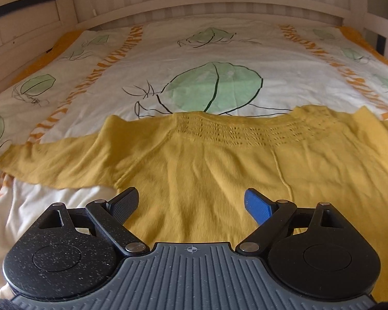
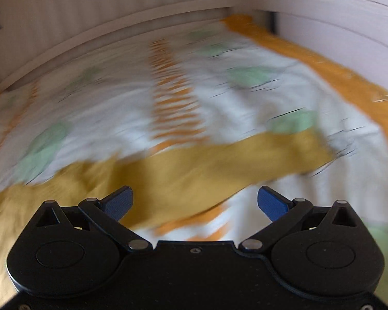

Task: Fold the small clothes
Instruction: 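Reach the right tool to the sweater's sleeve cuff and close on it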

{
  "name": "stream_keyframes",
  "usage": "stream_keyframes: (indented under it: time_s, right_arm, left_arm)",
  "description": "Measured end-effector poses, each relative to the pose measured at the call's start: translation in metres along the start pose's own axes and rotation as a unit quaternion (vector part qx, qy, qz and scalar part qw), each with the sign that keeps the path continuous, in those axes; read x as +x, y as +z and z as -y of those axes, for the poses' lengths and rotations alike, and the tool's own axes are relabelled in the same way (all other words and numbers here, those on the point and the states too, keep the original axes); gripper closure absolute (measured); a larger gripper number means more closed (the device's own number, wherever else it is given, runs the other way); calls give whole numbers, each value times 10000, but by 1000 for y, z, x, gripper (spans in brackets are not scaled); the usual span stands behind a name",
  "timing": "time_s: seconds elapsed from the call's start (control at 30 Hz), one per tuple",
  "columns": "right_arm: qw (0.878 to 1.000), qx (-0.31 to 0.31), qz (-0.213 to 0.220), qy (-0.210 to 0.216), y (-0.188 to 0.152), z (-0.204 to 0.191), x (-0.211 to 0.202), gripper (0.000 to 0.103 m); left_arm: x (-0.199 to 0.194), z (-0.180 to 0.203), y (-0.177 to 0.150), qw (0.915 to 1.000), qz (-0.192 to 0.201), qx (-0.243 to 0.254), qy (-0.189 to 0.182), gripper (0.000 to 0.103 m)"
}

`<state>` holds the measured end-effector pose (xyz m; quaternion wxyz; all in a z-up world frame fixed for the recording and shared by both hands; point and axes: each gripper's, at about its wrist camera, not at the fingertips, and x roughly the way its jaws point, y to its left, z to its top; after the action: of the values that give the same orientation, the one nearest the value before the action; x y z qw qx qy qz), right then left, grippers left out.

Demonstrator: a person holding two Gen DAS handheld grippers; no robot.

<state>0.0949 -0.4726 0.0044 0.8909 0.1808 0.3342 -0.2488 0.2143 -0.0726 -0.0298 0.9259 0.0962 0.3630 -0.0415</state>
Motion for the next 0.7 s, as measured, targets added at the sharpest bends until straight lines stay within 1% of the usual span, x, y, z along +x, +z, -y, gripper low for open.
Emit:
stream_keyframes:
  time_s: [0.07, 0.13, 0.23, 0.3, 0.33, 0.37, 0.4, 0.47, 0.57, 0.7]
  right_arm:
    - [9994, 102, 4, -334, 11, 24, 16, 1]
    - [9980, 280, -9, -565, 17, 47, 30, 1]
    - [9952, 619, -71, -761, 27, 79, 50, 2]
    - [9935, 741, -30, -866, 32, 94, 59, 2]
    - [9928, 762, 2, -929, 35, 100, 63, 2]
    - [9922, 781, 18, -972, 37, 105, 68, 3]
    - [9916, 807, 6, -1010, 39, 110, 73, 6]
    - [9907, 896, -49, -1022, 42, 119, 83, 7]
    - [9888, 1075, -188, -1018, 44, 129, 99, 11]
    - [9860, 1263, -468, -985, 41, 139, 117, 16]
  left_arm:
    - [11, 3, 1, 10000, 13, 16, 40, 14]
    - [23, 6, 0, 10000, -46, 27, 21, 14]
    - [42, 9, -4, 9997, -225, 32, -4, 14]
    - [51, 11, -10, 9994, -348, 24, -24, 13]
    - [52, 11, -14, 9996, -290, -28, -27, 12]
    - [51, 9, -19, 9998, -128, -114, -53, 12]
    - [51, 9, -23, 9998, 3, -188, -87, 12]
    - [50, 4, -34, 9989, 185, -381, -186, 10]
    - [49, -2, -35, 9982, 164, -507, -276, 7]
    - [48, 2, -34, 9984, 165, -479, -235, 6]
